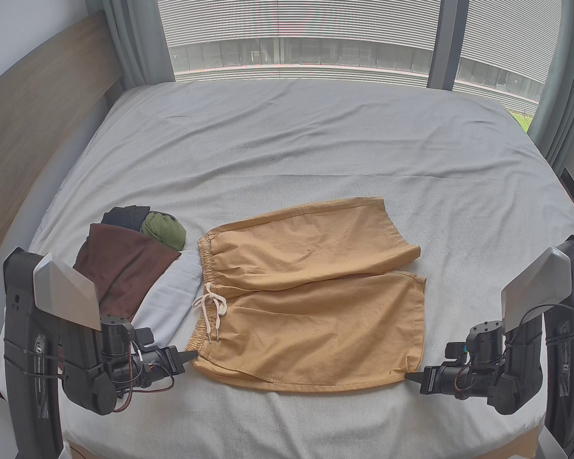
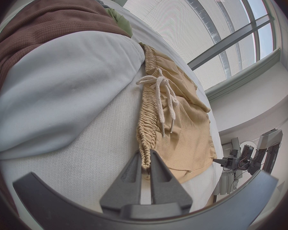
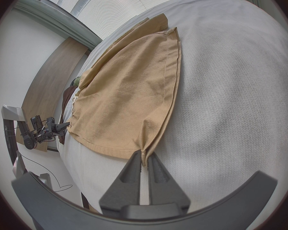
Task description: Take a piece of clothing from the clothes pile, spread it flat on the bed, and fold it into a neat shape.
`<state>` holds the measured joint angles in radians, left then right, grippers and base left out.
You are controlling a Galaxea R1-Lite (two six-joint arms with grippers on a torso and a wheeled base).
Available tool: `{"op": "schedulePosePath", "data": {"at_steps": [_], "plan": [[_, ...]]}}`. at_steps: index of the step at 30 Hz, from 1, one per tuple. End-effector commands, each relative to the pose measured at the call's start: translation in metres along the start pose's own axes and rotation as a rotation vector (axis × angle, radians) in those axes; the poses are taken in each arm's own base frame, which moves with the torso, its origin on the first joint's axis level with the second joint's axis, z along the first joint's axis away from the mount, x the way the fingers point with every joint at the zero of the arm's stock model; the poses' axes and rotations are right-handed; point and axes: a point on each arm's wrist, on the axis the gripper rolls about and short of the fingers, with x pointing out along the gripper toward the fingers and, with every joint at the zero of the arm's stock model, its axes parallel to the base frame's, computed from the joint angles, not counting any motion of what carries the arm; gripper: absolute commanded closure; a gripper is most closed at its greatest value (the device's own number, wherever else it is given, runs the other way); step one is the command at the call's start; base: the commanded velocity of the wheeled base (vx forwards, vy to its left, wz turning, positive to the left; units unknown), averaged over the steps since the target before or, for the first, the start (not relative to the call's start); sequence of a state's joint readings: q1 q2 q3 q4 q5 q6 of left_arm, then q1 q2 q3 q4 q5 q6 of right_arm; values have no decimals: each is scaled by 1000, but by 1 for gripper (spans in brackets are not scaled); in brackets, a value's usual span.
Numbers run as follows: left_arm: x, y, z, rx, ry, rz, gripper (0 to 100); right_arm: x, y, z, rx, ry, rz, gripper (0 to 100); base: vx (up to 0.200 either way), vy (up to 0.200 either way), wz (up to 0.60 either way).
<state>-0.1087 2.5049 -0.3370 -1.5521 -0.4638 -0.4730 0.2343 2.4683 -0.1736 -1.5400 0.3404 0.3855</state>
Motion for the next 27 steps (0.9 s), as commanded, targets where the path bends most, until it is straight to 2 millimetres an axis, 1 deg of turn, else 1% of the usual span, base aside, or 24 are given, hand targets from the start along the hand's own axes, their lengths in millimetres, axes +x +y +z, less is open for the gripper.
{"op": "schedulePosePath", "data": {"at_steps": [1,4,5,6,8,13,15,22,27], "plan": [[-7,0,-4,1,19,9,100,-7,2,-1,-6,7,-2,100,0,0,0],[-13,-1,-4,32,23,8,100,-17,7,1,-29,-6,3,100,0,0,0],[-14,-1,-3,34,19,8,100,-17,7,1,-31,-6,3,100,0,0,0],[-19,-2,-2,47,20,1,100,-22,9,2,-36,-10,5,100,0,0,0],[-24,-5,-3,51,34,-18,100,-27,10,-2,-32,3,-1,100,0,0,0],[-32,-10,-6,51,52,-22,100,-36,0,-5,-42,17,-41,100,0,0,0],[-36,-13,-7,52,53,-24,100,-39,-3,-6,-51,21,-54,100,0,0,0],[-48,-21,-8,51,66,-51,100,-44,-3,-10,-51,38,-60,100,0,0,0],[-54,-21,-14,50,96,-48,100,-45,-2,-10,-50,40,-61,100,0,0,0]]}}
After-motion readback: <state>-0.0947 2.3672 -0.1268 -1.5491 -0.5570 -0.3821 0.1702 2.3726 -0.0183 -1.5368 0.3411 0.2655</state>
